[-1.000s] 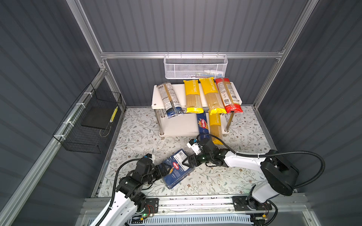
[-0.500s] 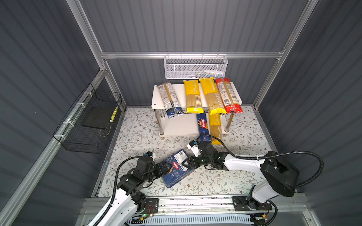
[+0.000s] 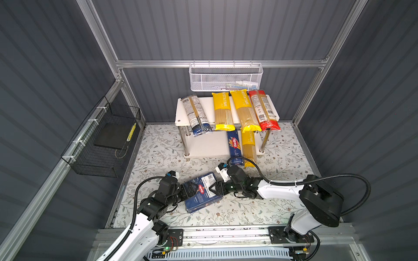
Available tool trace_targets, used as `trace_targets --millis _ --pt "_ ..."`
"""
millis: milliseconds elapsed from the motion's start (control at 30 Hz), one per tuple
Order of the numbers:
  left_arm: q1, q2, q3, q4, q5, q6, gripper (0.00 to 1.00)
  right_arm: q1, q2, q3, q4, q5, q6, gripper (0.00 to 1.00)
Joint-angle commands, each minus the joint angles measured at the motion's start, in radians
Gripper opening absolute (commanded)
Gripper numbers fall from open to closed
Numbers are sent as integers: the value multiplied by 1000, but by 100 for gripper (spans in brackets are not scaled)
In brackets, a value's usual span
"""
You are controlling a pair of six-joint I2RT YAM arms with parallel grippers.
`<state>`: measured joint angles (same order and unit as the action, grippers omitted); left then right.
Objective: Place and organize the pasta boxes and bags onto the shelf
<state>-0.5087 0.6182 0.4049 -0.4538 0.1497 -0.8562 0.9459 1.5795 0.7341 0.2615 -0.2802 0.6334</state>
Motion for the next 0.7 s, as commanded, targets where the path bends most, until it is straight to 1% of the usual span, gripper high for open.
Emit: trace_targets --millis 0,167,367,600,667 --pt "-14 -3 48 201 119 18 99 53 -1 63 154 -95 17 66" --pt "-14 7 83 200 128 36 100 54 -13 89 142 -77 4 64" --pt "-14 81 159 196 149 79 100 55 -37 122 122 -72 -9 63" --pt "-15 130 166 240 163 78 100 55 -66 146 93 -66 -32 63" --pt "-17 129 170 250 161 79 99 56 -79 146 91 -25 -38 63"
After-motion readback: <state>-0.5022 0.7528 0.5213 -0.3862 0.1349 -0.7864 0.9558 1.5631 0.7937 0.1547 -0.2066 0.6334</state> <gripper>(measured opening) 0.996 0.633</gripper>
